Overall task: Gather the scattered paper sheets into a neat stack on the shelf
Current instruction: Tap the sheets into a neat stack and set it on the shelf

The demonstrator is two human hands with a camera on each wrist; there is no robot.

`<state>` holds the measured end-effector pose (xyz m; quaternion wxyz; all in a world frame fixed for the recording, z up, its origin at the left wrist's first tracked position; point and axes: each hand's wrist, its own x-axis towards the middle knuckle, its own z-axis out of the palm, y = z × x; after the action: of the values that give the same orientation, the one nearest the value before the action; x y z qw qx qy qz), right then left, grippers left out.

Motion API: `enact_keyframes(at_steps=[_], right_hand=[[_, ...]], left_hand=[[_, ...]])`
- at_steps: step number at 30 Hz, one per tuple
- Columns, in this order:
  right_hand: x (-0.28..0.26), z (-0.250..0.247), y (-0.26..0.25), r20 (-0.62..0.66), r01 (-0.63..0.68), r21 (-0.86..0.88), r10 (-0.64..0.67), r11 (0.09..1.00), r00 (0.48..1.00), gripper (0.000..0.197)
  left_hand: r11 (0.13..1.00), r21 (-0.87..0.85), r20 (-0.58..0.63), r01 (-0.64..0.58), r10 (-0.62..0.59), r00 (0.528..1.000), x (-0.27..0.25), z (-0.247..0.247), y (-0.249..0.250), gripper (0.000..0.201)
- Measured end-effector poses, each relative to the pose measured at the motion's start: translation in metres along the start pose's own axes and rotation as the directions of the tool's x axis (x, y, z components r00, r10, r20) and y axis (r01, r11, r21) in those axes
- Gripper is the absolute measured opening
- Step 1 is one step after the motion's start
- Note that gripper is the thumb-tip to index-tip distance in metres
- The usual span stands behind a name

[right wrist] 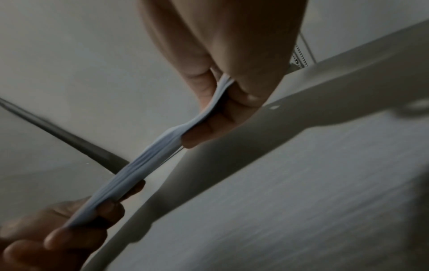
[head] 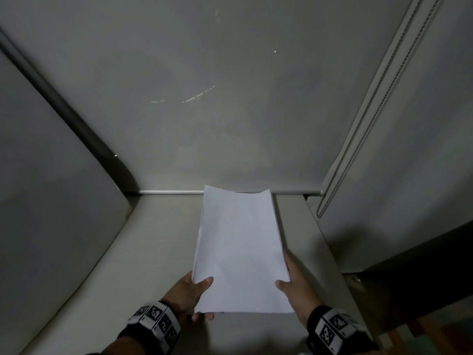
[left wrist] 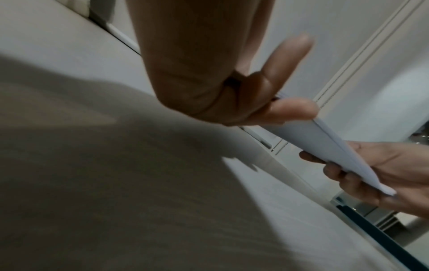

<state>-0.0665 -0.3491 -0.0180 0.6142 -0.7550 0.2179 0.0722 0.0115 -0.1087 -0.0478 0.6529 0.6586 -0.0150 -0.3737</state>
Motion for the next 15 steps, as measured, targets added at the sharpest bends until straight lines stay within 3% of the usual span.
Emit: enact_keyframes(at_steps=[4, 10, 13, 15], right_hand=[[0.007, -0.006, -0.002, -0.039, 0.009, -0.040, -0.011, 0.999, 0.999, 0.073], [0.023, -0.015, -0.005, -0.073, -0.039, -0.149, 0.028, 0.988, 0.997, 0.071], [0.032, -0.021, -0.006, -0.107, -0.083, -0.231, 0.059, 0.969, 0.992, 0.071], [0.036, -0.022, -0.006, -0.102, -0.106, -0.297, 0.079, 0.949, 0.992, 0.073]], left_hand=[[0.999, 0.040, 0.009, 0.020, -0.021, 1.000, 0.015, 0.011, 0.005, 0.044], [0.999, -0.041, 0.031, -0.015, 0.017, 0.999, 0.026, 0.022, 0.017, 0.047], [1.000, 0.009, -0.182, 0.025, -0.023, 0.983, 0.033, 0.022, 0.012, 0.038], [0.988, 0.124, -0.370, 0.092, -0.040, 0.928, 0.037, 0.019, 0.006, 0.034]])
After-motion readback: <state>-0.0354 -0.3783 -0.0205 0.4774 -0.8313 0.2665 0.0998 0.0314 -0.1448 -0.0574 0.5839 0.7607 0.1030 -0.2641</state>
